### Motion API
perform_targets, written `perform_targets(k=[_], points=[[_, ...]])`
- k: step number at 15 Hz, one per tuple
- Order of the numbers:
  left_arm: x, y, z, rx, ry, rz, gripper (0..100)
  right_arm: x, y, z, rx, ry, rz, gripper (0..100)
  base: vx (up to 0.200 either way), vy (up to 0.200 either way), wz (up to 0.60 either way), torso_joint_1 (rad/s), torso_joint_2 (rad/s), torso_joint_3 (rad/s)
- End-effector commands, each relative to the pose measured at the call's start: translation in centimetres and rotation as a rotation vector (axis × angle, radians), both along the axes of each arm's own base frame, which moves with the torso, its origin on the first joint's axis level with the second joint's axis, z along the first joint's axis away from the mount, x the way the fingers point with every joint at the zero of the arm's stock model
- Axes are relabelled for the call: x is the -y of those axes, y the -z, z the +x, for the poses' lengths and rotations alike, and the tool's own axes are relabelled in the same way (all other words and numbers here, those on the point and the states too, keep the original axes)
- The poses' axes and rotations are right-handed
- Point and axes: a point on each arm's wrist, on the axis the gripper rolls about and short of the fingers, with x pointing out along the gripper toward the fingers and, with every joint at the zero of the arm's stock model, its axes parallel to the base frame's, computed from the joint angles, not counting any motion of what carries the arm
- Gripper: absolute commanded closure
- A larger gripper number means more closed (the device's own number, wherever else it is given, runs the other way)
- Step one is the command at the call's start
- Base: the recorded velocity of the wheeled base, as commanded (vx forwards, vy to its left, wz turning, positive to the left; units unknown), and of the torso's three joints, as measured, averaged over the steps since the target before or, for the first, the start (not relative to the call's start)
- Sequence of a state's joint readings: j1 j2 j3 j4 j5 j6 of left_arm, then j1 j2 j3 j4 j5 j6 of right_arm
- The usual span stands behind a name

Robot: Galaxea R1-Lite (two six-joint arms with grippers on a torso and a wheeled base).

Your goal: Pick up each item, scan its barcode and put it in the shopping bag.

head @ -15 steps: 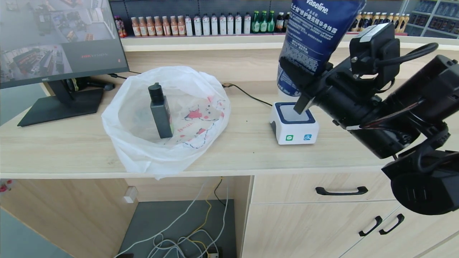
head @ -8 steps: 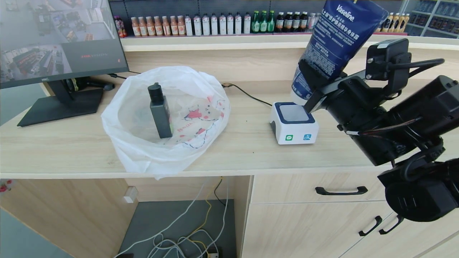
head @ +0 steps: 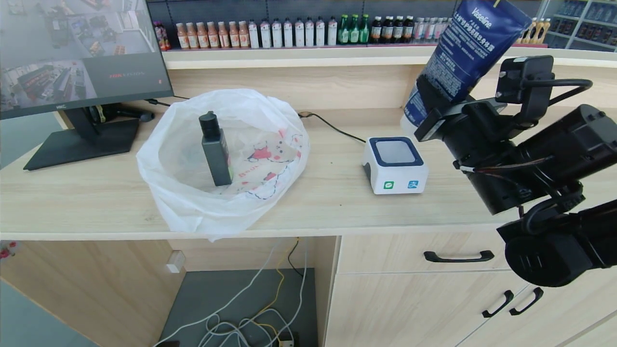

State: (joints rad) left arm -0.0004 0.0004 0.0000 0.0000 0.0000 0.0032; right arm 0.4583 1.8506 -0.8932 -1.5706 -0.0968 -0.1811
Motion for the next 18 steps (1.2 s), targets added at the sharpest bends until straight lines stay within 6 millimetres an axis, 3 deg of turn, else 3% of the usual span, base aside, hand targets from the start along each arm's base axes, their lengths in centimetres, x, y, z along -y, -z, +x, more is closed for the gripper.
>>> perform_targets(k=[1,6,18], points=[[0.0,0.0,0.0,0.0,0.001,0.0,0,-0.44,0.42,0.76,-0.005,-0.001,-0.002,100,0.0,0.0,0.0,0.0,0.0,0.0],[0.0,0.0,0.0,0.0,0.0,-0.002,0,-1.23,0.32,0.7,-0.004,-0.032,0.017,100,0.0,0.16,0.0,0.004,0.0,0.002],[0.0,0.0,0.0,0.0,0.001,0.0,0,-0.58,0.32,0.35,-0.012,-0.024,0.017,100,0.0,0.183,0.0,0.004,0.0,0.003]])
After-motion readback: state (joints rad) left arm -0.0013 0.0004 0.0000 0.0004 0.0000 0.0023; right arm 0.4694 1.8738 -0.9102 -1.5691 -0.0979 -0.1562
